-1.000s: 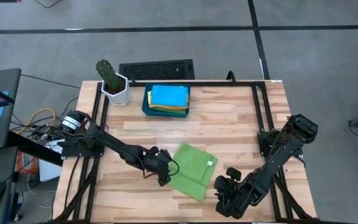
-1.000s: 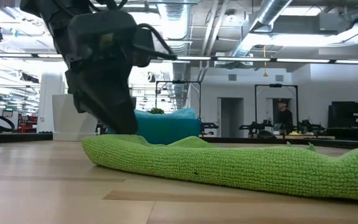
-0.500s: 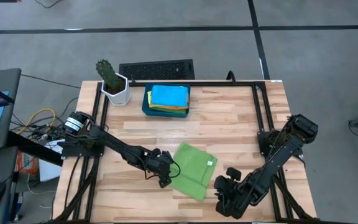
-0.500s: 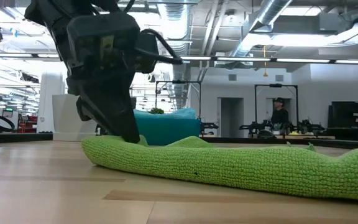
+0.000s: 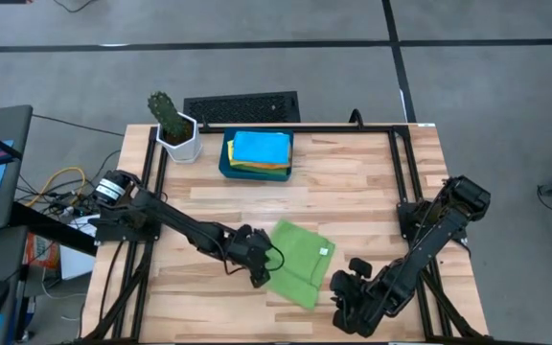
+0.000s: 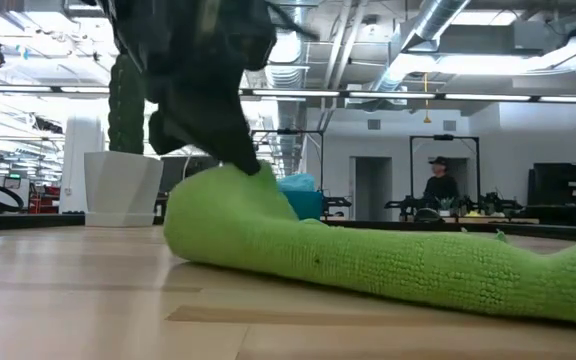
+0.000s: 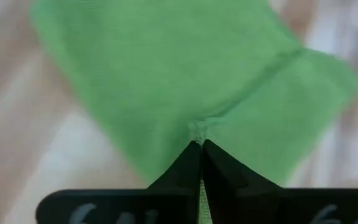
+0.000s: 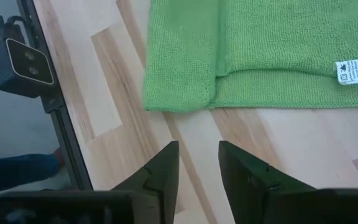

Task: Fold microfiber towels
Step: Fold the green towel

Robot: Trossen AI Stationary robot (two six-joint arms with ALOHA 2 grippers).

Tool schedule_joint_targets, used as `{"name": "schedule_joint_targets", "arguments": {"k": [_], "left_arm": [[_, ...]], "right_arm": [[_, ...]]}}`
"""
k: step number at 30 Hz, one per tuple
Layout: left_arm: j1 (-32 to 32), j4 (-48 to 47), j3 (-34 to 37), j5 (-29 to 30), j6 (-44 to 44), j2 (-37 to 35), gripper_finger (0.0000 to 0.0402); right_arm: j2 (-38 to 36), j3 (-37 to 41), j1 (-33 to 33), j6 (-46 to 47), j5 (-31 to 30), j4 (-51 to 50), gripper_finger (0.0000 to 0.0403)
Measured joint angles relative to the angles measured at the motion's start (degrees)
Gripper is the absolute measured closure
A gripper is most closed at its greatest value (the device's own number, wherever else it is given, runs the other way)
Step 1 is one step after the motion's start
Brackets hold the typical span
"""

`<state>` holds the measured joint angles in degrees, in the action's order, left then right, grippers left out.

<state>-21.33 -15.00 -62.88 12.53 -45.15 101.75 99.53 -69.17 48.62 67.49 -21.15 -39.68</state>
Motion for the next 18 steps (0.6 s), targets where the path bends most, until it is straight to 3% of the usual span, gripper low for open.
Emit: {"name": "schedule_joint_targets", "arguments": {"k": [18], "left_arm": [[3.0,0.3,0.0,3.3,-1.6,7.2,0.0401]], "right_arm": [[0.0,0.0,0.0,-0.4,0.0,-0.2,0.0269]]}}
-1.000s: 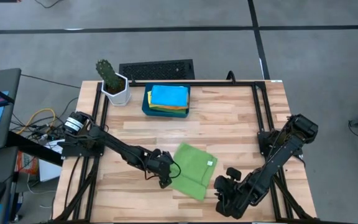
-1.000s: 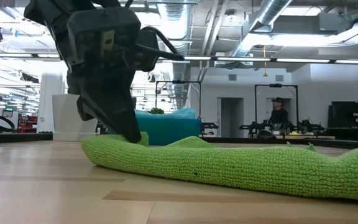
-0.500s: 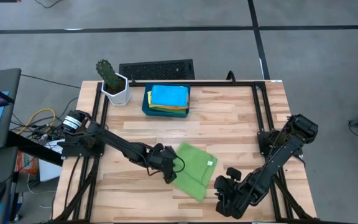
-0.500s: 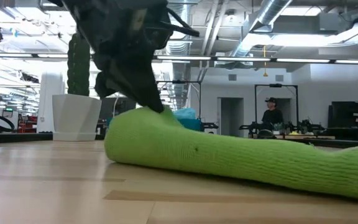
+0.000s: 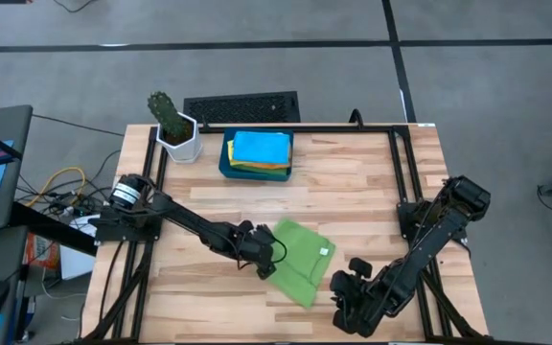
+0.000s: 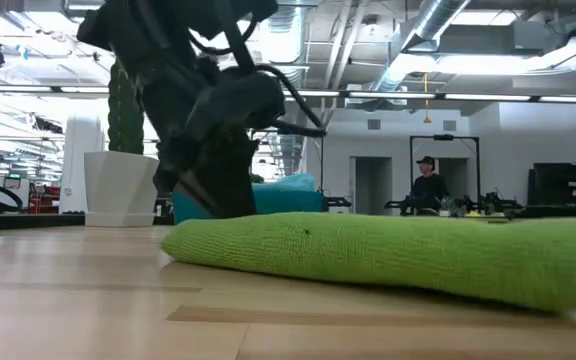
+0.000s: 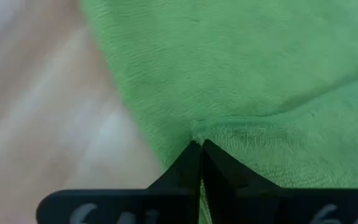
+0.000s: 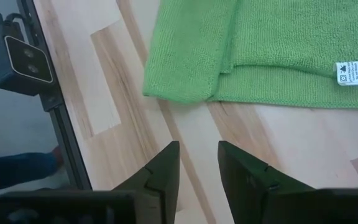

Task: Fold microfiber towels
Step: Fold the green towel

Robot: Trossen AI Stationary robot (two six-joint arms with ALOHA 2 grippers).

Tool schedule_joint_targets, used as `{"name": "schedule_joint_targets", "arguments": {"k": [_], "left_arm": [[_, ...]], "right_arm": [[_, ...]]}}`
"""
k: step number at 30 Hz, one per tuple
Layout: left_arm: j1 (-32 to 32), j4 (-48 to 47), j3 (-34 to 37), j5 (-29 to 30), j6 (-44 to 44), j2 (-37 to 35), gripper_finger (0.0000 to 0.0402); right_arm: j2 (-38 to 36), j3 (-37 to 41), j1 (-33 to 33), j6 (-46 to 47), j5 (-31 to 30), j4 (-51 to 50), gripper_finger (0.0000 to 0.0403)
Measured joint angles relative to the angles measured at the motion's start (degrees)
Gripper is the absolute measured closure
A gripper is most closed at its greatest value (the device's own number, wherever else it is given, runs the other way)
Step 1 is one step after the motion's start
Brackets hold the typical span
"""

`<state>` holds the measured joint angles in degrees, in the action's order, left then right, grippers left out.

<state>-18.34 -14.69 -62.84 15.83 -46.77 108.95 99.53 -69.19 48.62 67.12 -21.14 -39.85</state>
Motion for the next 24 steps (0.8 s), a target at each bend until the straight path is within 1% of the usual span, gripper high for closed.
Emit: {"name": "schedule_joint_targets", "arguments": {"k": [3,6,11,15,18,22,24], "left_arm": [[0.4,-2.1,0.1,2.1,-0.9,-1.1,0.0401],[0.5,-2.2,0.0,3.7,-1.5,-2.7,0.0401],[0.4,-4.1,0.0,6.3,-2.0,-3.0,0.0401],[0.7,-4.6,0.3,5.4,-2.0,-1.7,0.0401],[0.7,-3.5,0.2,6.2,-2.2,-1.0,0.0401],[1.3,-3.5,0.3,7.7,-2.7,-1.0,0.0401],[1.7,-3.5,0.3,8.4,-2.5,-1.0,0.0401]], "right_arm": [[0.0,0.0,0.1,0.3,0.0,0.0,0.0269],[0.0,0.0,0.1,0.3,0.0,0.0,0.0269],[0.0,0.0,0.0,-0.1,-0.1,0.1,0.0269],[0.0,0.0,-0.4,-1.1,-1.8,0.5,0.0269],[0.0,0.0,-1.5,-1.6,-2.2,0.9,0.0269],[0.0,0.0,-3.1,-5.7,-1.7,4.4,0.0269],[0.0,0.0,-4.2,-7.0,-3.4,5.0,0.0269]]}}
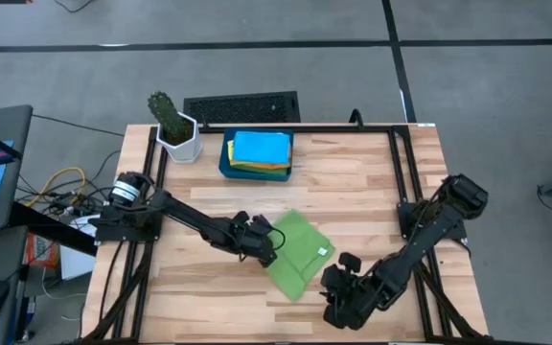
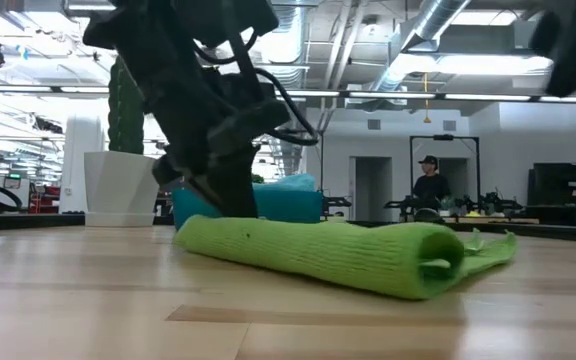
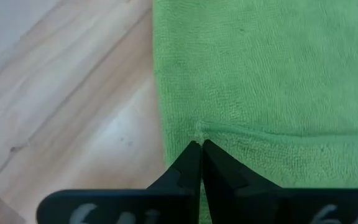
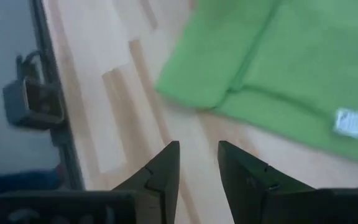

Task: Fold microfiber towels
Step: Fold the green towel

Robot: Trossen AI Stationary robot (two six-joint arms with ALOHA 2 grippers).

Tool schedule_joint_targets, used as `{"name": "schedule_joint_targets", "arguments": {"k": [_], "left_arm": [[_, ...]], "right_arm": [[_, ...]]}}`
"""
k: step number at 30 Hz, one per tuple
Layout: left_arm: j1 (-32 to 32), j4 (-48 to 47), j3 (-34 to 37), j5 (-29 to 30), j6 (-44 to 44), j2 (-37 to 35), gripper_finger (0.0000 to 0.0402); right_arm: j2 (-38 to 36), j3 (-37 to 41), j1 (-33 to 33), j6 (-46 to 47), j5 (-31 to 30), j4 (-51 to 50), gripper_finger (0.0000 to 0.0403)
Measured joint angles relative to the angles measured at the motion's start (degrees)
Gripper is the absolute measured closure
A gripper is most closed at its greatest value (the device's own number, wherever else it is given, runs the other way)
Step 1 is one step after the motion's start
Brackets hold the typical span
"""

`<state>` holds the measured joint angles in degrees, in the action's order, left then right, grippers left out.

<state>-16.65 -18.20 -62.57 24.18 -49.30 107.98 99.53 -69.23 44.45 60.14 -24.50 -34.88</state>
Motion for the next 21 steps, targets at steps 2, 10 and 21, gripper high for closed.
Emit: {"name": "schedule_joint_targets", "arguments": {"k": [2,10,21], "left_arm": [[0.5,0.1,0.0,-0.1,-0.3,0.0,0.0401],[1.6,2.3,0.0,0.3,0.4,0.0,0.0401],[1.8,2.1,0.0,0.5,1.8,0.0,0.0401]], "right_arm": [[0.0,0.0,-1.8,0.2,-2.6,-2.0,0.0269],[2.5,0.2,-13.8,-9.2,-3.4,-2.7,0.0269],[14.1,0.0,-18.6,-14.1,5.8,-0.5,0.0269]]}}
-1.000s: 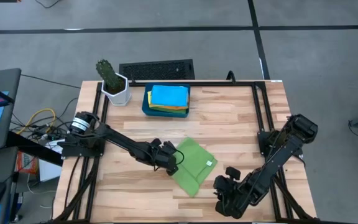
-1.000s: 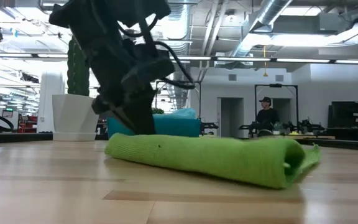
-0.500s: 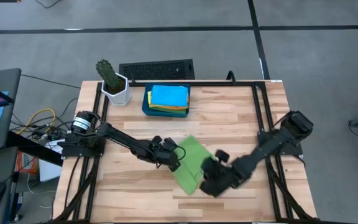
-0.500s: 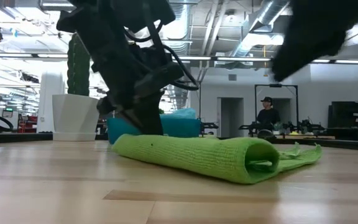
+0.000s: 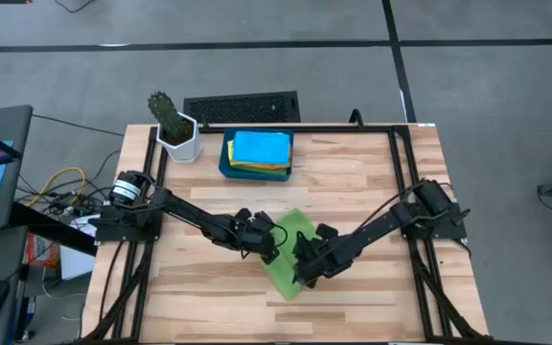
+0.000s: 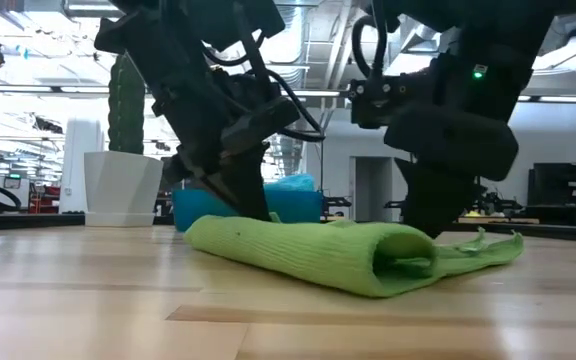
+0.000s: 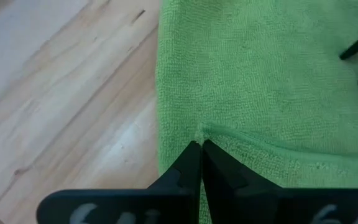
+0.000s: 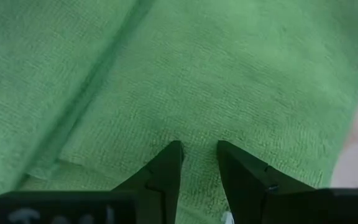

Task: Fold microfiber towels
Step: Fold the green towel

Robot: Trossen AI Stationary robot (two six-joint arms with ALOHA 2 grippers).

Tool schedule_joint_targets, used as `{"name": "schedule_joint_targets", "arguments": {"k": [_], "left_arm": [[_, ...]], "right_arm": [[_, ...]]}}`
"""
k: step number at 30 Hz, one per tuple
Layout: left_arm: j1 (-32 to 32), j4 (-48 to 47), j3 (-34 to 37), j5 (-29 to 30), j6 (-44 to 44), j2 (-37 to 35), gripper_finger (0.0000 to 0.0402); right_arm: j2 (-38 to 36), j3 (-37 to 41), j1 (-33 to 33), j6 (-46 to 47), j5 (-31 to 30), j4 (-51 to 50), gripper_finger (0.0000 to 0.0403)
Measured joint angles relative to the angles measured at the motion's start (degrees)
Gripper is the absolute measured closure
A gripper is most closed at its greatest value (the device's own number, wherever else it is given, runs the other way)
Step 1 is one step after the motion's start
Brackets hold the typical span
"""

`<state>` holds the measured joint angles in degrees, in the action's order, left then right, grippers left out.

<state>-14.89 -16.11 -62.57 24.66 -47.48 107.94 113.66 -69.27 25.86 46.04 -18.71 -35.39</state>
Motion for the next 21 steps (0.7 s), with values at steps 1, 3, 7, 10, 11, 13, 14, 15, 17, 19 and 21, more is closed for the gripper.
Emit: {"name": "schedule_joint_targets", "arguments": {"k": [1,3,7,10,11,13,14,15,17,19,21], "left_arm": [[0.2,0.0,0.0,0.2,0.4,0.0,0.0401],[0.8,0.1,0.0,0.7,0.7,0.0,0.0401],[2.3,1.0,0.0,1.1,1.2,0.0,0.0401],[3.3,1.2,0.0,0.5,1.4,0.0,0.0401],[3.5,1.3,0.0,0.4,1.4,0.1,0.0401],[3.8,2.6,0.0,-0.7,1.9,0.9,0.0401],[3.9,2.4,0.2,-1.6,2.1,1.0,0.0401],[3.9,3.1,0.2,-2.0,2.5,1.6,0.0401],[3.9,5.9,0.0,-3.8,3.0,3.0,0.0401],[3.9,5.8,0.1,-3.4,3.1,3.7,0.0401],[4.0,7.0,0.0,-2.8,2.9,4.3,0.0401]], "right_arm": [[0.3,0.0,0.0,-0.2,0.3,0.4,0.0269],[0.5,0.0,0.3,-0.4,0.8,1.5,0.0269],[0.6,0.0,0.9,-0.2,0.8,2.7,0.0269],[0.7,0.1,1.2,0.4,0.8,2.9,0.0269],[0.7,0.1,1.3,0.4,0.8,3.1,0.0269],[0.7,0.1,1.5,0.5,1.1,3.7,0.0269],[0.7,0.1,1.5,0.6,1.3,3.8,0.0269],[0.7,0.1,1.5,0.9,1.5,3.8,0.0269],[0.8,0.1,1.6,0.9,1.8,3.8,0.0269],[0.8,0.0,1.7,1.0,1.7,4.1,0.0269],[0.8,-0.2,2.0,1.0,1.9,4.3,0.0269]]}}
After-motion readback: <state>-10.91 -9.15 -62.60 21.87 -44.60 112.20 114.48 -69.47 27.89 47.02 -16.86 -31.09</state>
